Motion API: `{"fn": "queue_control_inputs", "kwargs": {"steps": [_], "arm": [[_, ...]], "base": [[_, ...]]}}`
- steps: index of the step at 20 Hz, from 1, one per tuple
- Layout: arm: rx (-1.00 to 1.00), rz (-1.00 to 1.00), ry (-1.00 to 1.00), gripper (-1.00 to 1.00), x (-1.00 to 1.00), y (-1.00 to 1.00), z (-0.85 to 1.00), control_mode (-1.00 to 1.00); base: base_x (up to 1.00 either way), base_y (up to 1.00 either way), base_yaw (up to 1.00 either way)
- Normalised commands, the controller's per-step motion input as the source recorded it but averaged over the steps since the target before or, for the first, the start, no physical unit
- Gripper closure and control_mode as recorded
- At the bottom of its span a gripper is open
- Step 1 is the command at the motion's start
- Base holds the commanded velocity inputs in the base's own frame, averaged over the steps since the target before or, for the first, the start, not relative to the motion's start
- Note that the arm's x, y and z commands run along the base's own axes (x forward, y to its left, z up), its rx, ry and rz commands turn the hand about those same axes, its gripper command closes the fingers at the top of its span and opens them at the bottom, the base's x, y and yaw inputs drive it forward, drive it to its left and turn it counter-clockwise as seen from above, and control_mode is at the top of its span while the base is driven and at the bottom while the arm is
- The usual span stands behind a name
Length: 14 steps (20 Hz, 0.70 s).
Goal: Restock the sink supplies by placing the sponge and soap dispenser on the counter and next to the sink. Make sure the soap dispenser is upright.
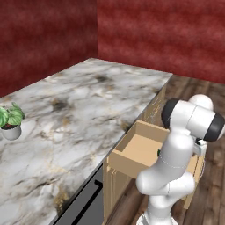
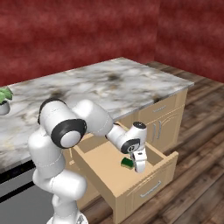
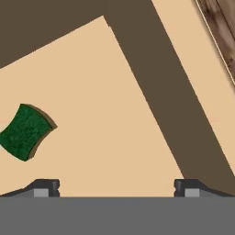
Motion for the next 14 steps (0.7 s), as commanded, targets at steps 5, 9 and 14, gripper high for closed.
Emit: {"fn": "queue_control_inputs", "kwargs": {"steps": [5, 9, 14], "arm": [[0.05, -0.23, 0.00, -1.00, 0.06, 0.07, 0.09, -1.00], [0.01, -0.23, 0.00, -1.00, 0.19, 0.35, -0.06, -1.00], [0.01, -0.18, 0.00, -1.00, 0.24, 0.23, -0.11, -1.00]], "base": [[0.00, 0.00, 0.00], [0.00, 0.00, 0.00], [0.00, 0.00, 0.00]]}}
